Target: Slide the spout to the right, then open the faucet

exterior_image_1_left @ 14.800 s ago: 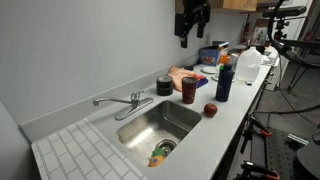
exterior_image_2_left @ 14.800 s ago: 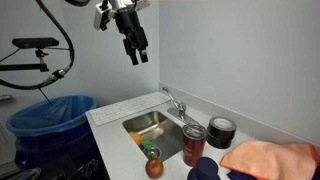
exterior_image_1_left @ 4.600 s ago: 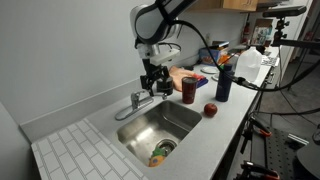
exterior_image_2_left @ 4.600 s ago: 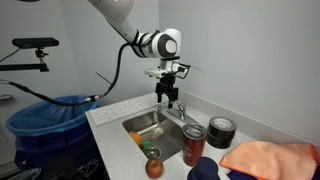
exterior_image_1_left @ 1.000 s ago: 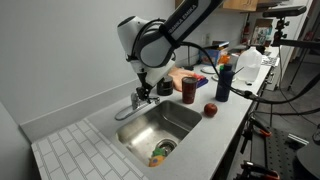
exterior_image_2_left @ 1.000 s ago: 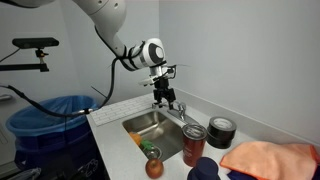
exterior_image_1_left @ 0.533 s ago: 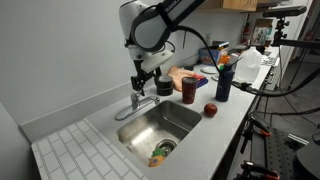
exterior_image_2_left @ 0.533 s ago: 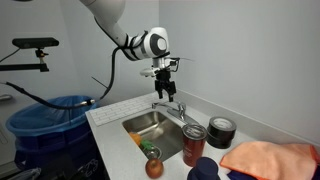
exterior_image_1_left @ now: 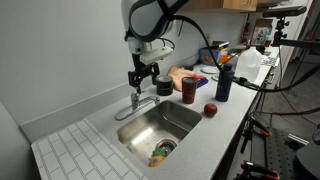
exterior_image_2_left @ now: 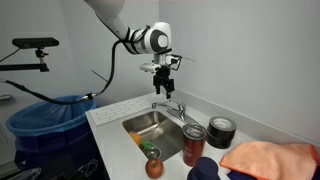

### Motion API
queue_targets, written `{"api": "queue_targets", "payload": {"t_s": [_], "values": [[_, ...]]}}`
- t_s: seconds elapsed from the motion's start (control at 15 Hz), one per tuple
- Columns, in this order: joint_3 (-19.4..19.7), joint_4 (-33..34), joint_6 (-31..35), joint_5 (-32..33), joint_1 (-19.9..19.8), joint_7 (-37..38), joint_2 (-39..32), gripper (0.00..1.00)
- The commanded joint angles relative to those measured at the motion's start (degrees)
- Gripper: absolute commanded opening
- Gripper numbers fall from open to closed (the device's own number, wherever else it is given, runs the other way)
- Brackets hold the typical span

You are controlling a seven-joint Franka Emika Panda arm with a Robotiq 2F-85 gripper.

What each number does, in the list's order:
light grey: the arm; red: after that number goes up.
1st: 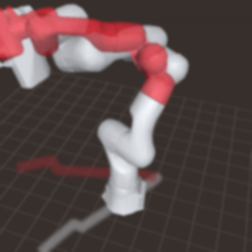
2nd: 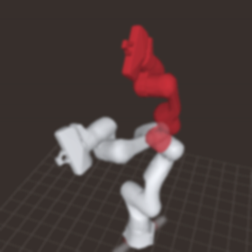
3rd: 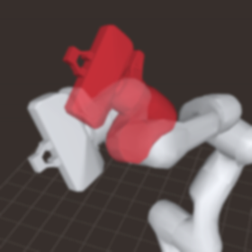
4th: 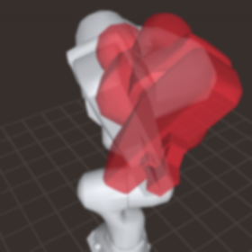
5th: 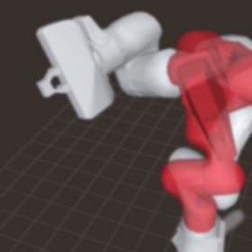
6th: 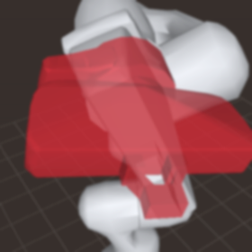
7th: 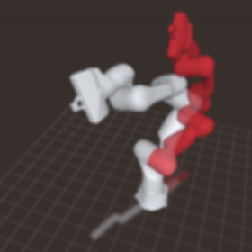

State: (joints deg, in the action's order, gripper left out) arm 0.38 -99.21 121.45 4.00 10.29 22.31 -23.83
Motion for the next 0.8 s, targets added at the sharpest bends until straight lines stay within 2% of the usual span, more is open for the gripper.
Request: {"api": "queue_targets", "payload": {"t_s": [0.0,0.07,0.13,0.33,0.73], "values": [[-1.4,4.4,1.3,-1.7,0.2,0.7,-5.5,1.0],[-1.3,4.7,1.1,-1.4,0.5,1.7,-5.7,1.0],[-0.8,1.0,0.5,-0.3,0.0,0.5,-1.6,1.0],[-1.0,2.9,1.2,-0.4,0.8,1.3,-4.9,1.0],[-1.0,3.9,1.2,-0.4,0.8,1.3,-5.5,1.0]]}}
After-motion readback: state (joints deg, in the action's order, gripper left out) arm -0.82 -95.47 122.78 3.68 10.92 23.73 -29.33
